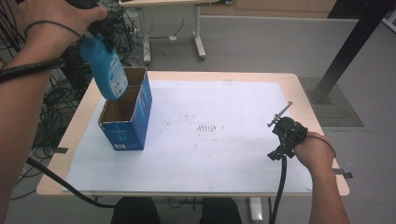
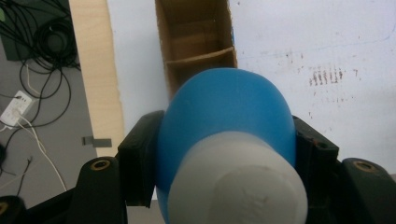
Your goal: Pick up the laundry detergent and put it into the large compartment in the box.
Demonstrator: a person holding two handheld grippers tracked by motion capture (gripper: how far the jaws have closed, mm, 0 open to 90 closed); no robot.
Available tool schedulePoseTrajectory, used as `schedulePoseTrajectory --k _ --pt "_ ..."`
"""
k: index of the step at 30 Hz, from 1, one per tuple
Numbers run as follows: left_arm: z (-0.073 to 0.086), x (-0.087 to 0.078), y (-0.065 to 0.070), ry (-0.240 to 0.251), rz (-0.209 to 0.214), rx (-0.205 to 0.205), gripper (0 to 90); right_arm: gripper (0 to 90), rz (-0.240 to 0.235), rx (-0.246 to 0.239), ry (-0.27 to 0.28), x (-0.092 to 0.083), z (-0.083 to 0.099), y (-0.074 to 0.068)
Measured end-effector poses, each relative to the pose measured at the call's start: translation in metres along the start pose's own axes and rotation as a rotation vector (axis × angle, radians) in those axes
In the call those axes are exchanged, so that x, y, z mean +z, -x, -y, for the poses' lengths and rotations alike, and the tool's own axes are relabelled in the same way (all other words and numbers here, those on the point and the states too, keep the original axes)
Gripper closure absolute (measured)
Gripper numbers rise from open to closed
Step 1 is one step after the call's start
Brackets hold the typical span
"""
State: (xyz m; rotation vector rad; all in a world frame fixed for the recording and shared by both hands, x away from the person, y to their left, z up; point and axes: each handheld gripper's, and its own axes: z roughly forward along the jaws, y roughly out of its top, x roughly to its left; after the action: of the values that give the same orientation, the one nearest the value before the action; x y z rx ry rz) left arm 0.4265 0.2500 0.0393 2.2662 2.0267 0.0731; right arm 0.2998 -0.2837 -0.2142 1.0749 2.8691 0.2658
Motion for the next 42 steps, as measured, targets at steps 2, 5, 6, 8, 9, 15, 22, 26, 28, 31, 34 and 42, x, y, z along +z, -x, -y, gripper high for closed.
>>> schedulePoseTrajectory --k 2,5,6,8,9,15,22,26,28,31,34,42 --pt "0.000 0.003 0.000 0.000 -0.002 -0.004 37.2 3.9 -0.002 -0.001 0.003 0.001 0.001 0.001" --pt "-0.001 0.006 0.001 0.001 -0.006 0.000 37.2 4.0 -0.003 0.001 0.003 0.001 0.002 0.000" --pt "-0.001 0.007 0.001 0.000 -0.004 0.001 37.2 4.0 -0.003 0.001 0.003 0.001 0.002 0.000" --pt "-0.001 0.009 0.000 0.002 -0.002 -0.001 37.2 3.9 -0.002 -0.001 0.005 0.001 0.003 0.000" --pt "-0.001 0.010 -0.001 0.002 0.001 0.002 37.2 3.8 -0.001 0.000 0.006 0.001 0.003 0.000" --pt "-0.001 0.019 -0.006 -0.001 0.012 0.000 37.2 3.9 -0.002 -0.005 0.003 0.001 0.003 0.000" --pt "-0.005 0.038 -0.011 -0.028 0.016 -0.015 37.2 4.0 -0.001 -0.002 -0.003 0.001 0.002 0.000" --pt "-0.006 0.046 -0.013 -0.038 0.018 -0.017 37.2 3.9 0.000 0.000 0.001 0.001 0.003 0.000" --pt "-0.006 0.051 -0.013 -0.041 0.022 -0.019 37.2 3.8 0.000 -0.005 -0.003 0.002 0.003 0.000" --pt "-0.006 0.057 -0.012 -0.044 0.017 -0.016 37.2 3.9 -0.002 -0.001 -0.006 0.003 0.003 0.000" --pt "-0.007 0.064 -0.010 -0.049 0.009 -0.018 37.2 3.9 -0.006 0.004 -0.004 0.004 0.004 0.000" --pt "-0.008 0.084 -0.011 -0.070 0.015 -0.024 37.2 3.9 -0.010 0.007 -0.006 0.008 0.006 0.001"
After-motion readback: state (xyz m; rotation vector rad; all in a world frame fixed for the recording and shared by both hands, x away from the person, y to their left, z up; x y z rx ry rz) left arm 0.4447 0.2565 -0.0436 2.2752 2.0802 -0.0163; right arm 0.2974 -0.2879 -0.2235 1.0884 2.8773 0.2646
